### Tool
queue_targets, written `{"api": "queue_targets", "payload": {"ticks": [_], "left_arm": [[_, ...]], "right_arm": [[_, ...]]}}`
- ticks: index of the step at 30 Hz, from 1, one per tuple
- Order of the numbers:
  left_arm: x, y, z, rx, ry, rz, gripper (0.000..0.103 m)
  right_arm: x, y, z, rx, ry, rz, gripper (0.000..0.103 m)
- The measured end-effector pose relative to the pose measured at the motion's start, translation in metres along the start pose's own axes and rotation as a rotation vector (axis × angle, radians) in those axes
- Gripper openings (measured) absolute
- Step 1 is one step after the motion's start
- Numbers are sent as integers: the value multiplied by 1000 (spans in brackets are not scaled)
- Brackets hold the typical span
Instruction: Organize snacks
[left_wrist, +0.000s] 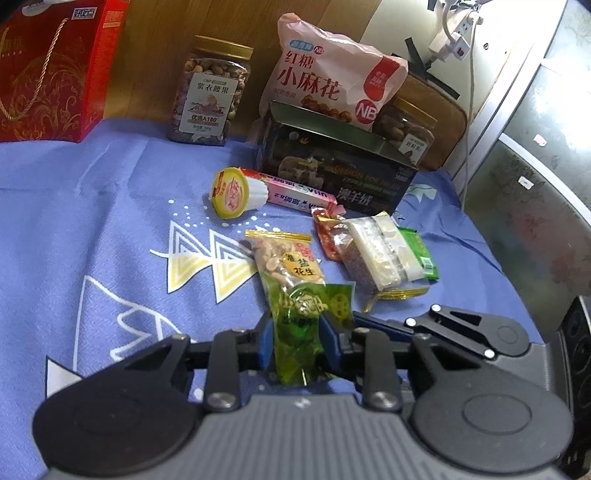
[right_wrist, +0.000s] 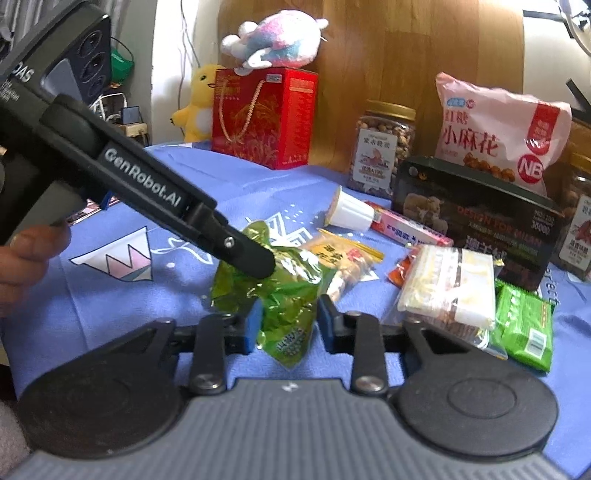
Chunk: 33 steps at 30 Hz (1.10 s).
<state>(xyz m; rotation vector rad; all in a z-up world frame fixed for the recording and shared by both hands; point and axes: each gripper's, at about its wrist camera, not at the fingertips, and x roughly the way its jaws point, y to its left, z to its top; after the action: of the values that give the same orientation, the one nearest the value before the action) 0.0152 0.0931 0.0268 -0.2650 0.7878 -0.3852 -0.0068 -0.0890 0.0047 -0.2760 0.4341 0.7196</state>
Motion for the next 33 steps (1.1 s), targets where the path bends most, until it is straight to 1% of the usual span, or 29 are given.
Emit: {"api": "queue_targets", "payload": {"ticks": [3, 4, 6, 7, 8, 9, 11, 12, 14, 15, 16, 18, 19, 20, 23, 26, 29, 31, 33], "left_arm": [[0, -1, -1, -2, -2, 5, 25], [0, 0, -1, -5, -2, 6, 25], [2, 1, 0, -13, 2, 9, 25], [3, 3, 0, -21, 10, 7, 25], [5, 4, 0, -29, 18, 11, 25], [7, 6, -1, -35, 25, 12, 26], [7, 7, -1, -39, 24, 8, 25], [6, 6, -1, -33, 20, 5, 25], [3, 3, 0, -26, 15, -8, 23], [1, 2, 0, -23, 14, -18, 21], [-2, 1, 1, -22, 12, -34, 21], [-8, -1, 4, -19, 5, -64, 21], [-10, -3, 6, -13, -2, -66, 21], [-11, -6, 8, -1, -6, -57, 18], [-12, -15, 21, 19, -6, -115, 18], [-11, -31, 37, 75, -31, -147, 18], [-4, -43, 49, 117, -51, -132, 18], [8, -45, 53, 123, -39, -116, 18], [21, -43, 56, 112, -8, -100, 18]], "right_arm": [[0, -4, 1, 20, 3, 14, 36], [1, -5, 1, 26, 6, 17, 39], [5, -6, 1, 38, 36, 32, 53], [8, -6, 1, 39, 60, 48, 64], [9, -5, 1, 32, 68, 54, 66], [9, -2, 2, 19, 69, 51, 67], [8, 0, 1, 5, 64, 47, 62], [7, 0, 1, 6, 61, 64, 56], [5, 4, 0, -7, 52, 58, 49], [3, 6, -1, -19, 44, 54, 47], [1, 8, -1, -28, 32, 52, 44], [-5, 8, -2, -30, 4, 54, 41], [-8, 8, -2, -25, -6, 72, 18], [-11, 8, -1, -22, -24, 68, 2], [-16, 7, 4, -57, -73, 17, 2], [-15, -1, 12, -63, -96, -7, 2], [-13, -11, 13, -31, -97, -12, 3], [-10, -18, 10, -8, -84, -21, 4], [-4, -25, 7, 27, -46, -19, 9]]}}
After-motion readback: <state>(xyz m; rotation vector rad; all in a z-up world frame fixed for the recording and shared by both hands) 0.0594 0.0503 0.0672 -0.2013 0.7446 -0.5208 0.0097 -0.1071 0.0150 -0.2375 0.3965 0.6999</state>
